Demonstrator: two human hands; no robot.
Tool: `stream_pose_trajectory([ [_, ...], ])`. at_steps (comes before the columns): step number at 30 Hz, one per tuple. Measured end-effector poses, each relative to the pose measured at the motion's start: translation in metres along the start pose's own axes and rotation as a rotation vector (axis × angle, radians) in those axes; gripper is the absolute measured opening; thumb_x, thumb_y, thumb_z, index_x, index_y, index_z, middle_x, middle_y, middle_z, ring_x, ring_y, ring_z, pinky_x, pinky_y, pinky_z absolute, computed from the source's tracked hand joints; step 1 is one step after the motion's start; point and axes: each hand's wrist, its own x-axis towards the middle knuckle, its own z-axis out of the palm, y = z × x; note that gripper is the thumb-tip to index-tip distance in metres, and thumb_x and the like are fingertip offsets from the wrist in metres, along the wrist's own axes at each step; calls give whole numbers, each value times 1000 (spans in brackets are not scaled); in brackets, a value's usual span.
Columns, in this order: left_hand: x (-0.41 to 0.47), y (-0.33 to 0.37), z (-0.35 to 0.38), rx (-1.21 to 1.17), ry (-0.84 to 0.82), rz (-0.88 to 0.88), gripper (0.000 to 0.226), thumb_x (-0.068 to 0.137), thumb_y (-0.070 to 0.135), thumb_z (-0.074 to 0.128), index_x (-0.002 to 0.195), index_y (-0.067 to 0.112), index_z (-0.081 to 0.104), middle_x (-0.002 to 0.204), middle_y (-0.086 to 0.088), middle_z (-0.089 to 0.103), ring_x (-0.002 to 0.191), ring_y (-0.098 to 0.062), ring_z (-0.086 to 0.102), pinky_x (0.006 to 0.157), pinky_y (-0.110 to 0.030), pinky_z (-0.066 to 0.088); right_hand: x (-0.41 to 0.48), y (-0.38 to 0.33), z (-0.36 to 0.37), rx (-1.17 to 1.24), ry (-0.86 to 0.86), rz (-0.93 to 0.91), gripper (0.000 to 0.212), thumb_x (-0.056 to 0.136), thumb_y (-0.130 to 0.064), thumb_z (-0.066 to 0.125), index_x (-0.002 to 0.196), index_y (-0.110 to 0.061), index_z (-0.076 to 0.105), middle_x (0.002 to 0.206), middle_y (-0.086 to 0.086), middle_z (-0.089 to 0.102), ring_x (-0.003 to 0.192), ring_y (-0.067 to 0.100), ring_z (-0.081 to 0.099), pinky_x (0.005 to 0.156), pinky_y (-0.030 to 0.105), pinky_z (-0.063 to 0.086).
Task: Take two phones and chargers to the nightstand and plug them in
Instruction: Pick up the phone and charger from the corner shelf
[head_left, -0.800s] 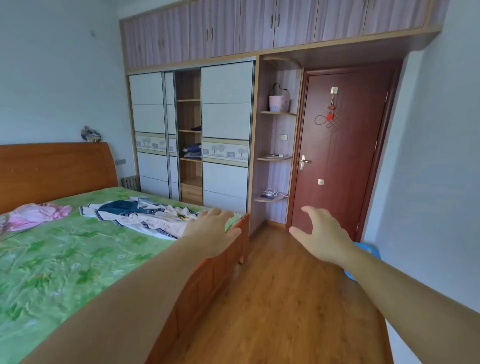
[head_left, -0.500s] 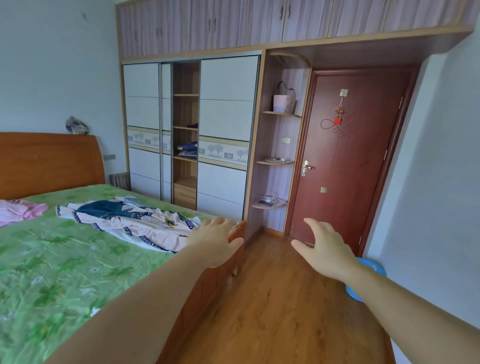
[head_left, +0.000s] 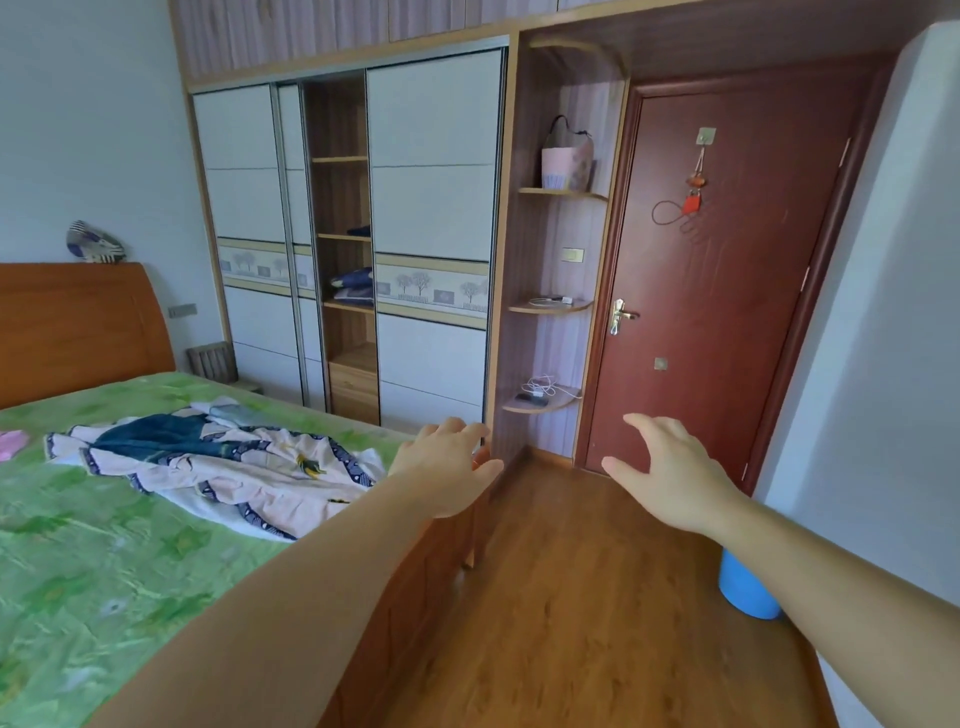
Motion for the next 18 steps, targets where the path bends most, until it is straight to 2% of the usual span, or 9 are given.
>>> stream_pose_trajectory([
  [5, 110, -3, 36, 30, -13, 5, 59, 89, 63, 39, 141, 35, 38, 148, 0, 43, 133, -28, 39, 104, -48, 38, 112, 55, 17, -48, 8, -56, 67, 90, -59, 46, 147, -29, 27, 152, 0, 31, 134, 26, 37, 102, 50, 39],
  [11, 266, 13, 69, 96, -52, 4, 58, 92, 62, 38, 144, 36, 34, 149, 2, 40, 134, -26, 38, 105, -49, 37, 267, 112, 34, 56, -2, -24, 67, 90, -55, 49, 147, -30, 28, 152, 2, 32, 135, 27, 38, 103, 50, 39],
  [18, 409, 27, 98, 51, -7, 30, 51, 93, 57, 40, 137, 31, 42, 143, 0, 45, 129, -26, 41, 100, -46, 40, 405, 155, 57, 87, -33, -18, 66, 90, -54, 51, 146, -26, 31, 150, 3, 34, 134, 28, 38, 105, 49, 37],
])
